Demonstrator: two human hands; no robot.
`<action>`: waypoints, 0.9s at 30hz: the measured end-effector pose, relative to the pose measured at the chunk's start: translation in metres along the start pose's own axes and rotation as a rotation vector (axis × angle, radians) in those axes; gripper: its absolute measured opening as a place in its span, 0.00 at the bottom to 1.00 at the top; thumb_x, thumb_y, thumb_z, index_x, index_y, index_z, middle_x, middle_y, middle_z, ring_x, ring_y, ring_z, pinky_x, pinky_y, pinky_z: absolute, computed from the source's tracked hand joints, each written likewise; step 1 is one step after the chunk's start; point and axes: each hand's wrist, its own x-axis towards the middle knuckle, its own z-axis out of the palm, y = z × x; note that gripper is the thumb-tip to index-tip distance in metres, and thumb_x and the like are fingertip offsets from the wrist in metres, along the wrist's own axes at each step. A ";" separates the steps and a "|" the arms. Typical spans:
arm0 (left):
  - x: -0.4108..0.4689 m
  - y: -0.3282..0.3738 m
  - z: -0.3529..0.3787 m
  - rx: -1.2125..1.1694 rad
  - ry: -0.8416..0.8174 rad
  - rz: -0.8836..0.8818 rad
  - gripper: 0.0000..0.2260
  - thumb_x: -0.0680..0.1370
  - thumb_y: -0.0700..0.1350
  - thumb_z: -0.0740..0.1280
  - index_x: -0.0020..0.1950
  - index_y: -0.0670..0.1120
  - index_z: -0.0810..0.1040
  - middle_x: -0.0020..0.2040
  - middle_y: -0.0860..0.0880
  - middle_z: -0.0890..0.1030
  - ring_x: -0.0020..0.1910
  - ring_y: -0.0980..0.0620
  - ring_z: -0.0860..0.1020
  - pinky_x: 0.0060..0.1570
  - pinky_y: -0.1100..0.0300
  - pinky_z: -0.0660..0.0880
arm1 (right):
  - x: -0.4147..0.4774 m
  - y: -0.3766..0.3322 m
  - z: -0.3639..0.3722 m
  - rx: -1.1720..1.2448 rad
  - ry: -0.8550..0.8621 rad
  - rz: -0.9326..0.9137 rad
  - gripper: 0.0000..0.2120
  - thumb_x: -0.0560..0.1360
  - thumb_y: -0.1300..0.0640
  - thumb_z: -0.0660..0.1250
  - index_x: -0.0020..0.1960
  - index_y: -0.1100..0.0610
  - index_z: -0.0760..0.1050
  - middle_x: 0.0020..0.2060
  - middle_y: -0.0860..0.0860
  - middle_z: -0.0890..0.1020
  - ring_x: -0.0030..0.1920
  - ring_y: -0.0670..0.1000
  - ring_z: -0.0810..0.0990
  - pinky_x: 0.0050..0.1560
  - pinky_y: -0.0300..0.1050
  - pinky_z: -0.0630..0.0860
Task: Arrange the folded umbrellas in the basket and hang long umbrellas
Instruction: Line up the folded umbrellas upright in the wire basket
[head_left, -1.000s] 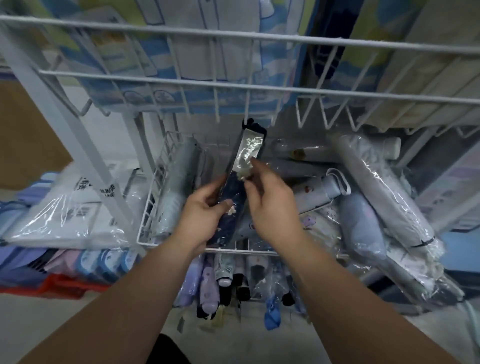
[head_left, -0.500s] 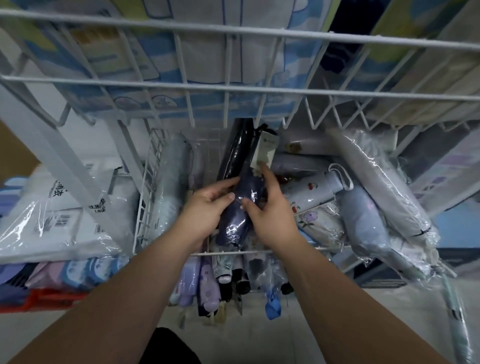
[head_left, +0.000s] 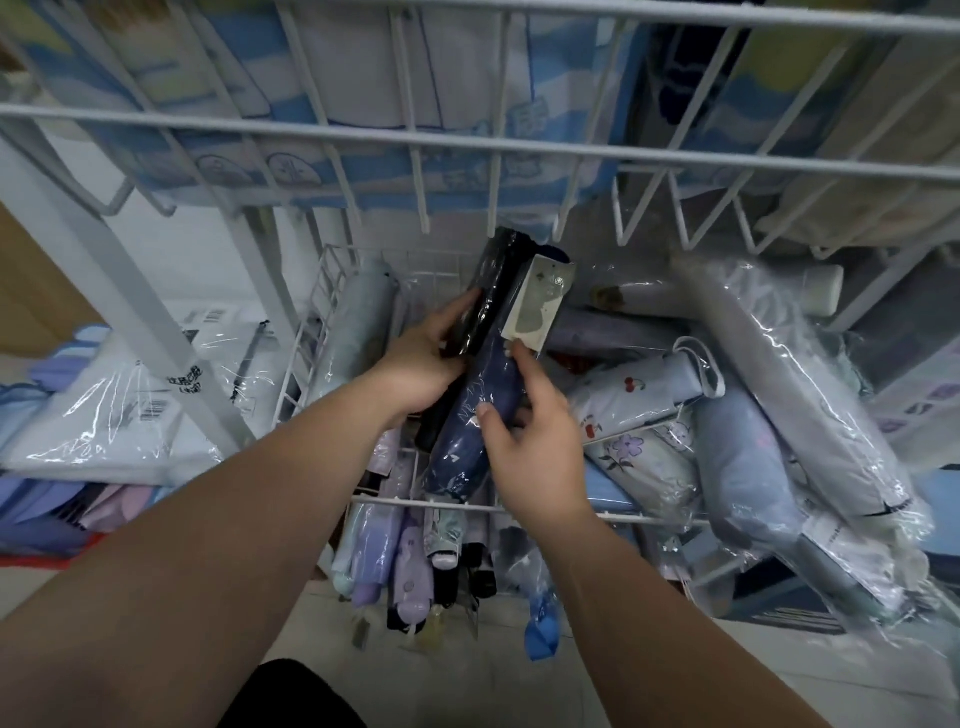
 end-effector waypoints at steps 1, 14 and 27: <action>0.000 0.000 0.000 0.012 0.004 -0.003 0.38 0.76 0.31 0.66 0.76 0.67 0.65 0.65 0.63 0.77 0.60 0.69 0.76 0.63 0.66 0.74 | -0.001 0.000 0.000 -0.003 0.007 -0.008 0.33 0.75 0.53 0.69 0.75 0.36 0.60 0.60 0.44 0.74 0.60 0.50 0.80 0.63 0.53 0.77; -0.038 0.001 -0.017 0.307 0.213 0.044 0.31 0.76 0.36 0.73 0.77 0.52 0.69 0.72 0.52 0.74 0.68 0.56 0.72 0.52 0.88 0.57 | -0.004 -0.010 -0.003 -0.060 -0.007 -0.011 0.33 0.77 0.56 0.70 0.77 0.40 0.62 0.55 0.48 0.75 0.53 0.54 0.79 0.60 0.55 0.77; -0.056 -0.020 -0.004 0.637 0.121 -0.052 0.34 0.78 0.43 0.71 0.81 0.52 0.59 0.70 0.43 0.77 0.66 0.43 0.77 0.65 0.60 0.71 | -0.009 -0.013 -0.005 -0.130 -0.008 -0.045 0.33 0.77 0.55 0.69 0.77 0.41 0.61 0.56 0.51 0.75 0.51 0.57 0.80 0.60 0.55 0.77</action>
